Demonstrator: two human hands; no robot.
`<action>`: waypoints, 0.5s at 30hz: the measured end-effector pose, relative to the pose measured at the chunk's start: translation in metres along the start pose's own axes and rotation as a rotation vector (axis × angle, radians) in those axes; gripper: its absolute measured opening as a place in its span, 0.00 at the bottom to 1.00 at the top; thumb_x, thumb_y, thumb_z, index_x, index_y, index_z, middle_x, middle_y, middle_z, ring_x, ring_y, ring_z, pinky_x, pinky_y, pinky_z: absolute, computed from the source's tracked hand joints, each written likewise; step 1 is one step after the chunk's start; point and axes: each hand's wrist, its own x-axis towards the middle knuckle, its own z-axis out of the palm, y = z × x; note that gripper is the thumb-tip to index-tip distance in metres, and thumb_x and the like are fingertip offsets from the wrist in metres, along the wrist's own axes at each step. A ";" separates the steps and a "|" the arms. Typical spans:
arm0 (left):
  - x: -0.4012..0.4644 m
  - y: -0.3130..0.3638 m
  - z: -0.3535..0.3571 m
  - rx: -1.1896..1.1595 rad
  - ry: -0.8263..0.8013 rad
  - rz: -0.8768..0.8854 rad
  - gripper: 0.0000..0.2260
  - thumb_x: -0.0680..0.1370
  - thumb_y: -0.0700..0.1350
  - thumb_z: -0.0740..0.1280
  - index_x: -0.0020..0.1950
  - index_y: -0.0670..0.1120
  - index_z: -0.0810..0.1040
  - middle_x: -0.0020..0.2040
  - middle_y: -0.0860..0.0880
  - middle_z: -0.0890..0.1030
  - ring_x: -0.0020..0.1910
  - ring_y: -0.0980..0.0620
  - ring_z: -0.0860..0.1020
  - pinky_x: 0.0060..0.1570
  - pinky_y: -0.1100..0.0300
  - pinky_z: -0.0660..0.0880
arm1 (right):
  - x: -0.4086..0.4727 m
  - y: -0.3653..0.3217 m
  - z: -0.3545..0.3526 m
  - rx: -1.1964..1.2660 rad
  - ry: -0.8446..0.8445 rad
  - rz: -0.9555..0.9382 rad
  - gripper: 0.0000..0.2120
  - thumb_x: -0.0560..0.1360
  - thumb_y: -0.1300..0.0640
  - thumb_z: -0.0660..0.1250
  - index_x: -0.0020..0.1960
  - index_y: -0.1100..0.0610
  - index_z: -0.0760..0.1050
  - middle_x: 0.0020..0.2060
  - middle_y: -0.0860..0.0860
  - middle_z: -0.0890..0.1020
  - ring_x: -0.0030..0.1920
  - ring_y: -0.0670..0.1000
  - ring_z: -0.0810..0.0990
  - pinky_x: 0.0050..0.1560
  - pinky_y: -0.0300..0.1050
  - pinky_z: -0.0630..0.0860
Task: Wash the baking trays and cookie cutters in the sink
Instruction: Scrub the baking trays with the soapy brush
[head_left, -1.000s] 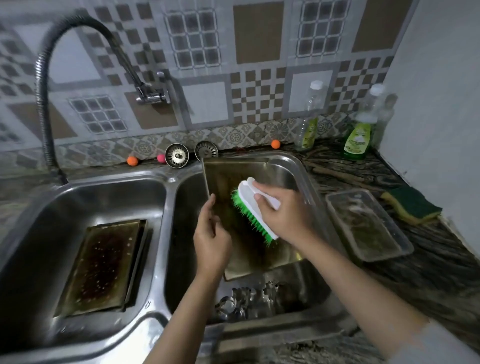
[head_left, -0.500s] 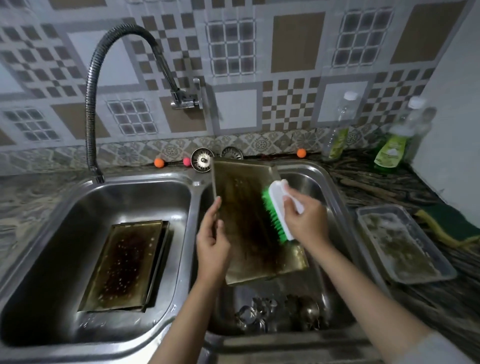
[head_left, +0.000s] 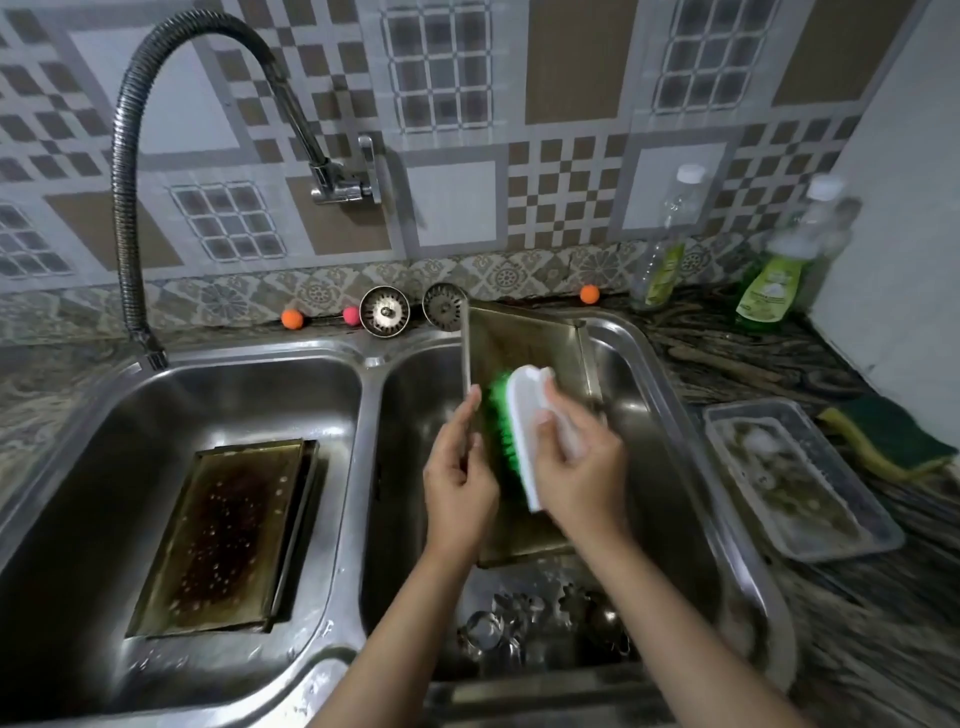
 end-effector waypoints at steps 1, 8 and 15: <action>0.002 0.001 -0.002 -0.031 0.031 -0.032 0.22 0.79 0.32 0.58 0.63 0.57 0.73 0.63 0.60 0.76 0.65 0.59 0.73 0.64 0.66 0.69 | -0.012 -0.004 0.003 0.014 -0.069 -0.046 0.15 0.76 0.60 0.65 0.63 0.57 0.77 0.55 0.42 0.80 0.54 0.37 0.78 0.52 0.25 0.71; 0.006 0.007 -0.015 -0.106 0.172 -0.048 0.19 0.80 0.31 0.56 0.67 0.47 0.72 0.62 0.61 0.74 0.62 0.71 0.71 0.62 0.74 0.66 | 0.004 0.013 -0.012 -0.067 0.022 0.004 0.15 0.75 0.62 0.67 0.62 0.58 0.77 0.52 0.46 0.81 0.50 0.43 0.80 0.48 0.21 0.70; 0.009 0.008 -0.021 -0.183 0.273 -0.087 0.19 0.81 0.32 0.56 0.65 0.51 0.72 0.63 0.58 0.75 0.61 0.70 0.72 0.61 0.73 0.68 | -0.003 0.011 -0.022 -0.096 -0.057 -0.088 0.15 0.76 0.61 0.66 0.62 0.57 0.78 0.53 0.45 0.81 0.54 0.47 0.81 0.53 0.25 0.71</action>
